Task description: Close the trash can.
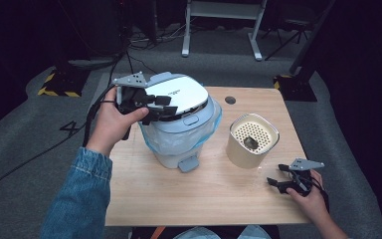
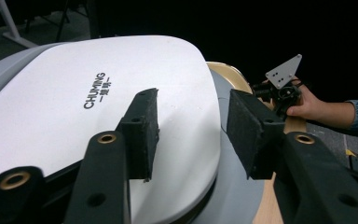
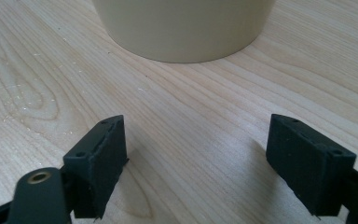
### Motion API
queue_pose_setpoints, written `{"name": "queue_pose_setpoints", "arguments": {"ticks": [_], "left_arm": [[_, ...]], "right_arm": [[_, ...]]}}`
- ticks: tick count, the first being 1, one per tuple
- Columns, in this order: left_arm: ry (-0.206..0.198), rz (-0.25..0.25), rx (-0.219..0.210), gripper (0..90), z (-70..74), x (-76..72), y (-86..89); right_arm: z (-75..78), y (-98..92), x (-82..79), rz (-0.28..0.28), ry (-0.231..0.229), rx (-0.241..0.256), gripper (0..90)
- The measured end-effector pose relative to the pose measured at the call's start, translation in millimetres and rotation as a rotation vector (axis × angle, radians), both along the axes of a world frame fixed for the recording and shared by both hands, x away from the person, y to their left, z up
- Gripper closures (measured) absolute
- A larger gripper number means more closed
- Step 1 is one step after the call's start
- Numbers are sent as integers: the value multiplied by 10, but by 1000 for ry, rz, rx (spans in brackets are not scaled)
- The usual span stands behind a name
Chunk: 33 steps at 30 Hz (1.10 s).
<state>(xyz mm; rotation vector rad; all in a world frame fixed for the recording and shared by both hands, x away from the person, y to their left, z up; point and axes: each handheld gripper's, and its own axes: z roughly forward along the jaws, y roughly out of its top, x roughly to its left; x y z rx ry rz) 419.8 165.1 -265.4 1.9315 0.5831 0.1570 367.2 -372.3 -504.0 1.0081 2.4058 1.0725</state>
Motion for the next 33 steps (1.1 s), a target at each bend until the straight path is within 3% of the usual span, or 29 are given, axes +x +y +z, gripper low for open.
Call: {"name": "queue_pose_setpoints", "arguments": {"ticks": [5, 10, 14, 20, 23, 26, 33], "left_arm": [[9, 21, 5, 578, -33, 35, -65], [17, 49, 37, 633, -73, 70, -122], [10, 53, 31, 661, -89, 83, -167], [-14, 68, 64, 720, -75, 78, -245], [-22, 66, 58, 744, -90, 83, -281], [-43, 89, 49, 866, -124, 96, -311], [-72, 112, 90, 898, -107, 73, -352]], "right_arm": [[0, 0, 0, 0, 0, 0, 203], [0, 0, 0, 0, 0, 0, 203], [0, 0, 0, 0, 0, 0, 203], [0, 0, 0, 0, 0, 0, 203], [0, 0, 0, 0, 0, 0, 203], [0, 0, 0, 0, 0, 0, 203], [0, 0, 0, 0, 0, 0, 204]]}}
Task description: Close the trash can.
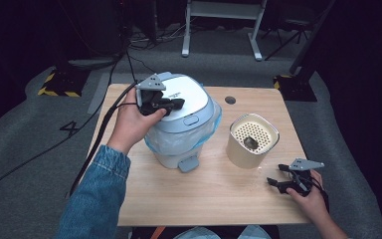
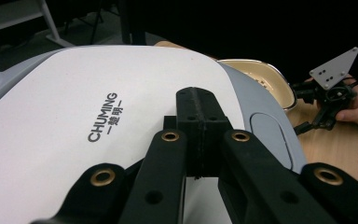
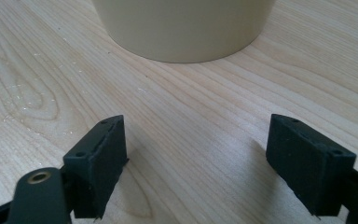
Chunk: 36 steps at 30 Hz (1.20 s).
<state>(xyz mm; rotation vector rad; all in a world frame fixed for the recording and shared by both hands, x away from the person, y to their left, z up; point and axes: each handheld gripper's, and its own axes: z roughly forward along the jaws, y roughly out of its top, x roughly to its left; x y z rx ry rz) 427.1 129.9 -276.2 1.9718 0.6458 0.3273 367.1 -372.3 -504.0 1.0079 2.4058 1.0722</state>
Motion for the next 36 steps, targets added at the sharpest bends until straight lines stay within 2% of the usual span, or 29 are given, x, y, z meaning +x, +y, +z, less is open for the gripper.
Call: {"name": "queue_pose_setpoints", "arguments": {"ticks": [4, 8, 10, 12, 16, 19, 20, 21, 22, 23, 25, 26, 27, 29, 31, 33, 36], "left_arm": [[-16, 11, 38, 899, 23, -20, -29], [-24, 14, 51, 900, 25, -35, -43], [-25, 13, 83, 900, 20, -41, -66], [-31, 16, 93, 900, 22, -55, -78], [-40, 16, 83, 900, 11, -54, -63], [-32, 9, 43, 898, -13, -38, -41], [-31, -4, 28, 710, -20, -32, -38], [-24, -7, 7, 648, -30, -33, -41], [-11, -6, -5, 605, -30, -42, -38], [-16, -5, -3, 605, -25, -51, -38], [-32, -10, -1, 516, -1, -75, -21], [-35, -13, -7, 516, 9, -86, -12], [-46, -10, -14, 454, 23, -105, -1], [-55, -15, -12, 448, 59, -157, 30], [-61, -11, 3, 401, 86, -230, 60], [-67, -23, 20, 397, 115, -319, 102], [-57, -27, 6, 386, 134, -459, 179]], "right_arm": [[0, 0, 0, 0, 0, 0, 203], [0, 0, -1, 0, 0, 0, 204], [0, 1, -1, 0, 0, 1, 205], [1, -1, -2, 3, -1, 0, 210], [0, -1, -2, 3, -1, 0, 210], [1, -1, -1, 4, -1, 0, 210], [1, -1, -1, 4, 0, 0, 210], [1, -1, -1, 4, 0, 0, 210], [1, -1, -1, 3, 0, 0, 210], [1, -1, -1, 3, 0, 0, 210], [1, -2, 0, 4, 0, 0, 210], [1, -2, 0, 4, 0, 0, 210], [1, -1, 0, 4, 0, 0, 210], [1, -2, 0, 4, 0, 0, 210], [1, -2, 0, 4, 0, 0, 210], [1, -2, 0, 3, 0, 0, 210], [1, -1, -1, 3, 1, -1, 210]]}}
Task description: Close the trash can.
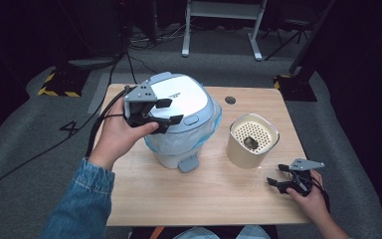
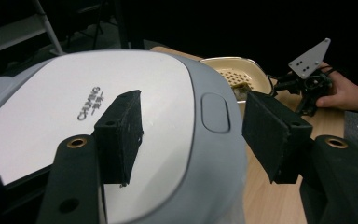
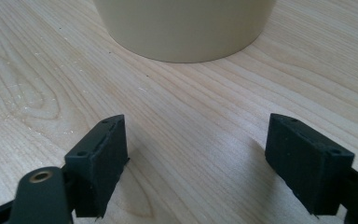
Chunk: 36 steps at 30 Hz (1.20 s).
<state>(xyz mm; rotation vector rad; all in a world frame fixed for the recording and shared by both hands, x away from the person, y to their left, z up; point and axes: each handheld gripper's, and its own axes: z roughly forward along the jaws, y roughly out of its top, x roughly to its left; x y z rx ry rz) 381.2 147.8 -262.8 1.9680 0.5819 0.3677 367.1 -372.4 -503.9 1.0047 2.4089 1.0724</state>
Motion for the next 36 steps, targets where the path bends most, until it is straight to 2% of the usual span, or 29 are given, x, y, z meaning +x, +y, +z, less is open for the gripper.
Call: {"name": "queue_pose_setpoints", "arguments": {"ticks": [4, 10, 14, 18, 22, 30, 33, 36], "left_arm": [[-18, 25, 27, 381, -27, -157, 123], [-28, 50, 21, 380, -107, -394, 323], [-36, 78, 20, 371, -182, -489, 434], [-45, 118, 41, 357, -299, -567, 544], [-33, 146, 58, 369, -446, -636, 659], [4, 198, 23, 355, -766, -735, 865], [36, 219, -7, 368, -939, -750, 912], [55, 244, -10, 370, -1103, -775, 934]], "right_arm": [[0, 0, 0, 0, 0, 0, 210], [0, 0, 0, 0, 0, 0, 210], [0, 0, 1, 0, 0, 0, 210], [0, -1, 1, 0, 0, 0, 210], [0, 0, 1, 0, 1, 0, 210], [0, -1, 1, 0, 0, 0, 209], [0, -1, 1, 0, 1, 1, 210], [1, 0, 1, 0, 1, 1, 210]]}}
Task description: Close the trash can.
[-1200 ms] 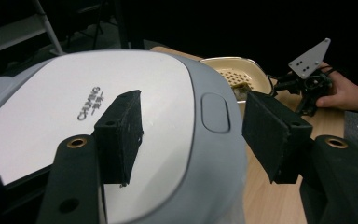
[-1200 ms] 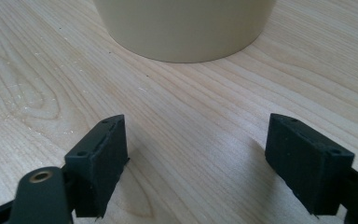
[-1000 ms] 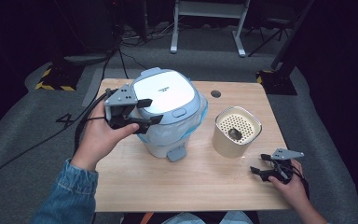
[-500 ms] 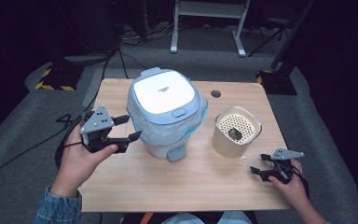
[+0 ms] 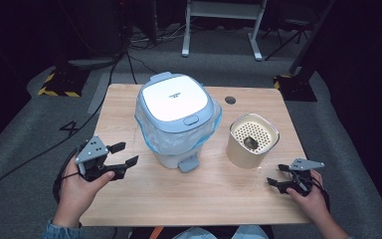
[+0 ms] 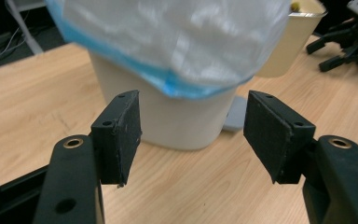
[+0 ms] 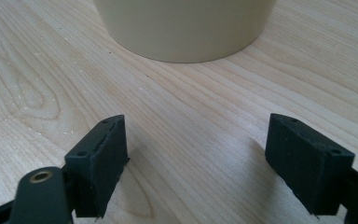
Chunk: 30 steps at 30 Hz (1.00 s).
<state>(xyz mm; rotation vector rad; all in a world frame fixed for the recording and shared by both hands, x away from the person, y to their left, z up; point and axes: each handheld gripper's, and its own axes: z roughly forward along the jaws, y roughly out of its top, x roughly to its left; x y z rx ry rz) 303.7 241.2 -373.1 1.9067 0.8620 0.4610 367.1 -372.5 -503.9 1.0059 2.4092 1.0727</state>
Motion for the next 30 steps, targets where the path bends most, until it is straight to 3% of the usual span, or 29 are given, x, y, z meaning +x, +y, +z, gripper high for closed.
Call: {"name": "queue_pose_setpoints", "arguments": {"ticks": [7, 11, 18, 22, 30], "left_arm": [[33, 60, 4, 368, -370, -29, 23], [60, 78, 45, 362, -575, -12, 11], [108, 96, 100, 356, -837, 7, -9], [158, 93, 145, 355, -995, 18, -37], [222, 95, 194, 338, -1169, 28, -78]], "right_arm": [[0, 0, 0, 0, 0, 0, 210], [0, 0, 0, 0, 0, 0, 210], [0, 0, 0, 0, 0, 0, 210], [0, 0, 0, 0, 0, 0, 209], [0, 0, 1, 0, 0, 0, 210]]}}
